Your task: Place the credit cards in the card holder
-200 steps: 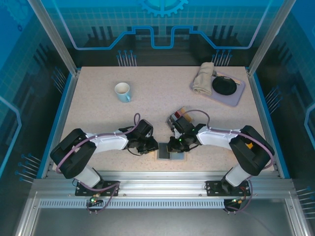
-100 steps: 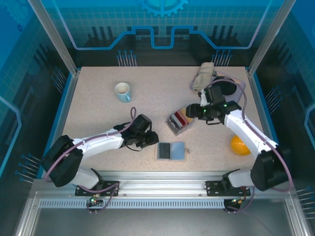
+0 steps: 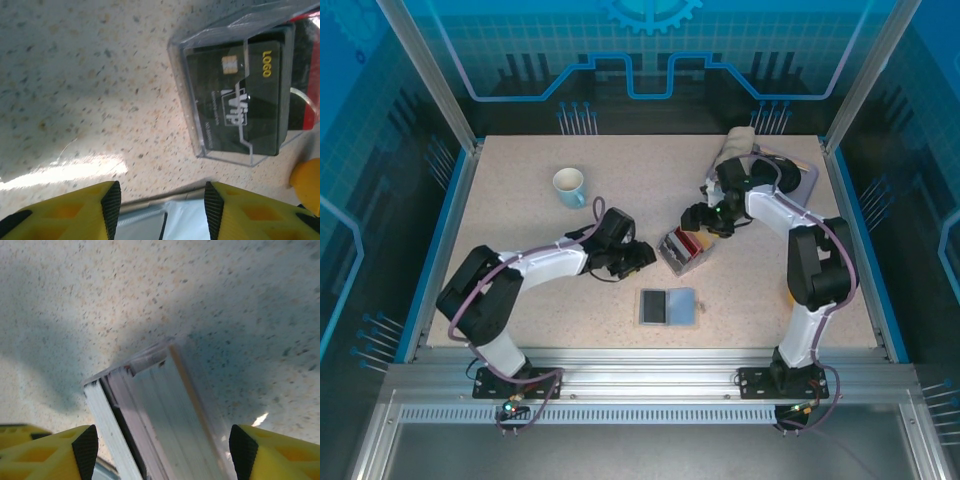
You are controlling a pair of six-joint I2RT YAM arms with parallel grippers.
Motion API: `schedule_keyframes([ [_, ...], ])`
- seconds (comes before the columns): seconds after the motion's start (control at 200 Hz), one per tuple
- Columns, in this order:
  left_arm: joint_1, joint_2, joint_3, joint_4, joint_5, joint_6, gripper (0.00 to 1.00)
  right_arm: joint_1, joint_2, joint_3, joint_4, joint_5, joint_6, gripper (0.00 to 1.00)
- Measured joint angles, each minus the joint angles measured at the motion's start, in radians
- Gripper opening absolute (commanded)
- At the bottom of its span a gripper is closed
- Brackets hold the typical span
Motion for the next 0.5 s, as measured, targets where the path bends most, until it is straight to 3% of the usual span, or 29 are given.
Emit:
schedule_keyframes([
  [0.265, 0.009, 0.092, 0.078, 0.019, 0.041, 0.0, 0.54, 0.02, -0.024, -0.039, -0.012, -0.062, -0.004, 0.71],
  [0.5, 0.019, 0.147, 0.109, 0.022, 0.047, -0.004, 0.47, 0.066, -0.095, 0.005, -0.11, 0.185, -0.072, 0.67],
])
